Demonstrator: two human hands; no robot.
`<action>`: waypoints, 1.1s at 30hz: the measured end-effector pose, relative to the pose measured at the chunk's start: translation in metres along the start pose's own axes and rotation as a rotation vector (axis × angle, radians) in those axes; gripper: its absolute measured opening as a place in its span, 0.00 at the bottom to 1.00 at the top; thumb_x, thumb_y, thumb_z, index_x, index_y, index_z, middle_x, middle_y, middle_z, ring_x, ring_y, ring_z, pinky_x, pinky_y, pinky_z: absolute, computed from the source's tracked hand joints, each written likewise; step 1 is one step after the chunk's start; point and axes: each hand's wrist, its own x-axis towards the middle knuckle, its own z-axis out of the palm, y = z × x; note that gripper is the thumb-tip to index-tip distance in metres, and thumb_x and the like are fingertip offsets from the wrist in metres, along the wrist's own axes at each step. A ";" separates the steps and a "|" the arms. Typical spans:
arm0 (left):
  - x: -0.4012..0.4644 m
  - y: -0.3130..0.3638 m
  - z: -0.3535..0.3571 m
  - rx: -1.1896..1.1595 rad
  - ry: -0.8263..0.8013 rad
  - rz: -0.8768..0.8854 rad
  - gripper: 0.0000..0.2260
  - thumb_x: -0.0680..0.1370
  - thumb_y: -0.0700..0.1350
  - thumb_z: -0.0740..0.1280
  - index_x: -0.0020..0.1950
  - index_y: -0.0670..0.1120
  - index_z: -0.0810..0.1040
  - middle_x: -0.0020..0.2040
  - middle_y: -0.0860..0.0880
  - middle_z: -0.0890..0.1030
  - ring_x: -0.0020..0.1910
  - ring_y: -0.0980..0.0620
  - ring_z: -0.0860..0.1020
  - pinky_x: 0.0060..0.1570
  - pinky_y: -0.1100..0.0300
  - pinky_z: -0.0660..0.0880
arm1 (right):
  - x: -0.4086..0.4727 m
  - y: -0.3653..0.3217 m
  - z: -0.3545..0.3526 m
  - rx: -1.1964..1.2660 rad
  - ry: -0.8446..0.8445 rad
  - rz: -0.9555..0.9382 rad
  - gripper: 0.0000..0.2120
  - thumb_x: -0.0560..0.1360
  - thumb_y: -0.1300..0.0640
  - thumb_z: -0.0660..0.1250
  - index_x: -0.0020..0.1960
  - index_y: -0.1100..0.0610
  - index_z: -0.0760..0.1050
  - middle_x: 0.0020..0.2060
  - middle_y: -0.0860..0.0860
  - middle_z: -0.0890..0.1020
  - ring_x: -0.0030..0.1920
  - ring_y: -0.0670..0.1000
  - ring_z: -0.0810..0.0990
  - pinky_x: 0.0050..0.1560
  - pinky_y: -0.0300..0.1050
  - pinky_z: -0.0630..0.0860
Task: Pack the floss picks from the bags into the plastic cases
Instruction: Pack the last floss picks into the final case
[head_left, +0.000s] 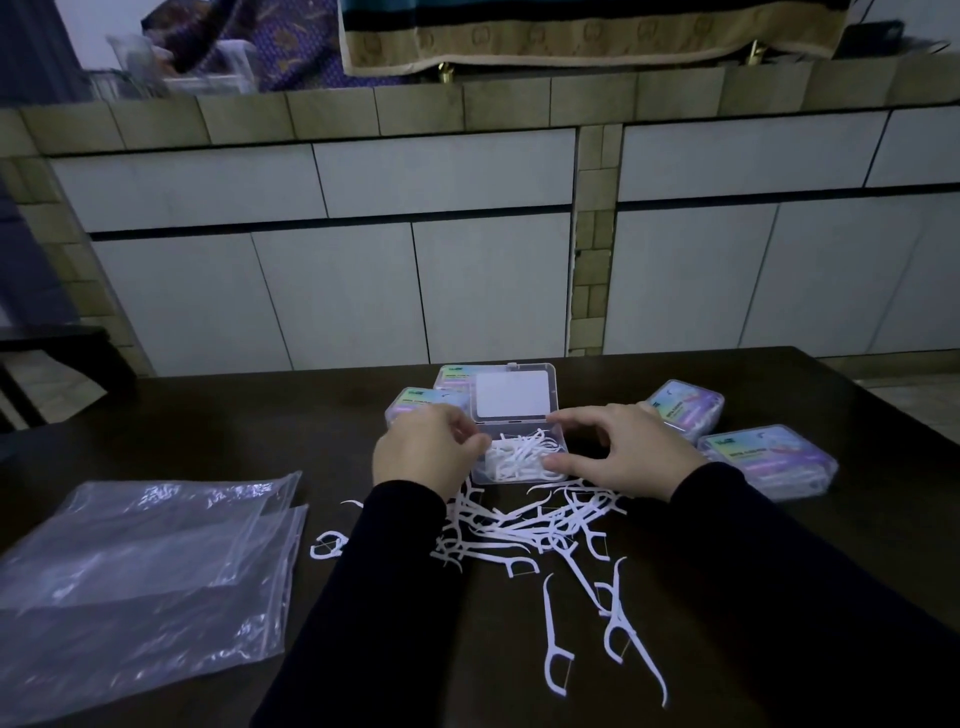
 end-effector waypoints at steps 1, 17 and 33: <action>0.000 0.002 0.003 -0.009 -0.003 -0.002 0.07 0.75 0.55 0.69 0.44 0.52 0.82 0.38 0.55 0.79 0.40 0.56 0.76 0.43 0.60 0.74 | 0.000 0.000 0.000 -0.004 0.003 -0.002 0.32 0.70 0.29 0.61 0.72 0.38 0.64 0.65 0.42 0.75 0.63 0.52 0.68 0.61 0.48 0.66; -0.006 0.013 0.006 -0.093 -0.244 0.297 0.13 0.76 0.58 0.66 0.48 0.50 0.84 0.48 0.53 0.82 0.45 0.58 0.76 0.49 0.60 0.73 | -0.005 -0.003 -0.003 0.023 -0.022 -0.003 0.32 0.70 0.29 0.61 0.72 0.38 0.64 0.65 0.41 0.75 0.66 0.52 0.66 0.65 0.50 0.65; -0.027 0.027 -0.034 -0.046 -0.461 0.214 0.11 0.67 0.59 0.75 0.42 0.55 0.80 0.41 0.56 0.78 0.41 0.59 0.75 0.40 0.63 0.70 | -0.032 -0.026 -0.057 0.017 -0.385 0.084 0.25 0.60 0.38 0.77 0.51 0.46 0.73 0.45 0.45 0.74 0.44 0.45 0.74 0.40 0.39 0.70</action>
